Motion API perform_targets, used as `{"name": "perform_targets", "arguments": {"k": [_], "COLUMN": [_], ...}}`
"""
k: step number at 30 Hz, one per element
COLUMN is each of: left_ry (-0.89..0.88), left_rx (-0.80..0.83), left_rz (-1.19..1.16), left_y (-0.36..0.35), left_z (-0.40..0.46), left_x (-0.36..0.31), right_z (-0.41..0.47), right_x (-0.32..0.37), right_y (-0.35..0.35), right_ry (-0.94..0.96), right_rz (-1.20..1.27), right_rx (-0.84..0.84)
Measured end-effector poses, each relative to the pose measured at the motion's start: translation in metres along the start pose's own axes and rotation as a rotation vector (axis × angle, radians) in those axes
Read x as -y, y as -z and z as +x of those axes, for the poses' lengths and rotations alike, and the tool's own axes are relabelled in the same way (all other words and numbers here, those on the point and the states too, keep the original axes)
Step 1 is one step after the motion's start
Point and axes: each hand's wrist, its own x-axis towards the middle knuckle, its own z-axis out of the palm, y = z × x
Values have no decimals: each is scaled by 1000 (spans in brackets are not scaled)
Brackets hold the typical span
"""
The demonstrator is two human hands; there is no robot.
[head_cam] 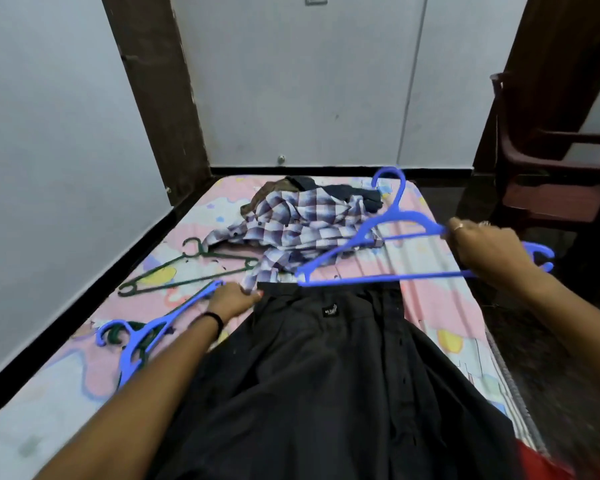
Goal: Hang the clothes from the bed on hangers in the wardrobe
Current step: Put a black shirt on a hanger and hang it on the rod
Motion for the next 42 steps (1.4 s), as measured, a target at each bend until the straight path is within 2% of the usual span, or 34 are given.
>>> {"name": "perform_targets", "arguments": {"k": [6,10,12,15,18,20,21,22,23,25,26,27,28,31,32,33,34,36,38,40,42], "left_ry": [3,-47,-80,-181,-390,-527,-594,-664,-706,-658,-605,-560,-537,-471,-436,-384,-363,-381,-395,-404,-416], "left_rx": [48,-43,-134,-233,-309,-308,-247,-119,88,540,662,659,553,-101,-249,-314,-309,-168,-40,-37,-50], "left_rz": [-61,0,-22,-58,-22,-64,-101,-114,-99,4,32,11,-63,-214,-256,-276,-257,-110,-155,-215,-186], "left_y": [-46,-44,-35,-7,18,20,14,5,-7,-34,-44,-53,-59,-60,-56,-53,-52,-53,-56,-57,-59], "left_z": [36,59,65,65,49,30,18,4,-7,-17,-16,-12,-7,11,18,25,33,52,64,70,74], "left_x": [21,16,7,-14,-40,-51,-53,-53,-51,-43,-35,-28,-24,-20,-21,-22,-21,-18,-18,-17,-15], "right_z": [-1,-3,-3,5,8,10,11,9,8,6,5,4,3,5,8,10,13,19,23,23,16], "right_x": [15,18,20,28,47,62,70,78,85,97,102,107,111,117,118,120,121,124,128,130,131], "right_y": [-14,-26,-34,-45,-49,-57,-63,-70,-78,-89,-95,-100,-107,-116,-120,-122,-124,-123,-123,-122,-120], "right_ry": [149,260,248,179,141,117,134,176,224,302,348,383,413,421,422,426,430,421,392,289,72], "right_rz": [-116,-79,-52,-51,-51,-1,42,71,88,79,56,39,24,18,44,70,90,75,69,64,130], "right_rx": [172,28,-55,-87,33,198,216,155,56,-35,-67,-79,-104,-141,-173,-200,-244,-289,-294,-275,-264]}}
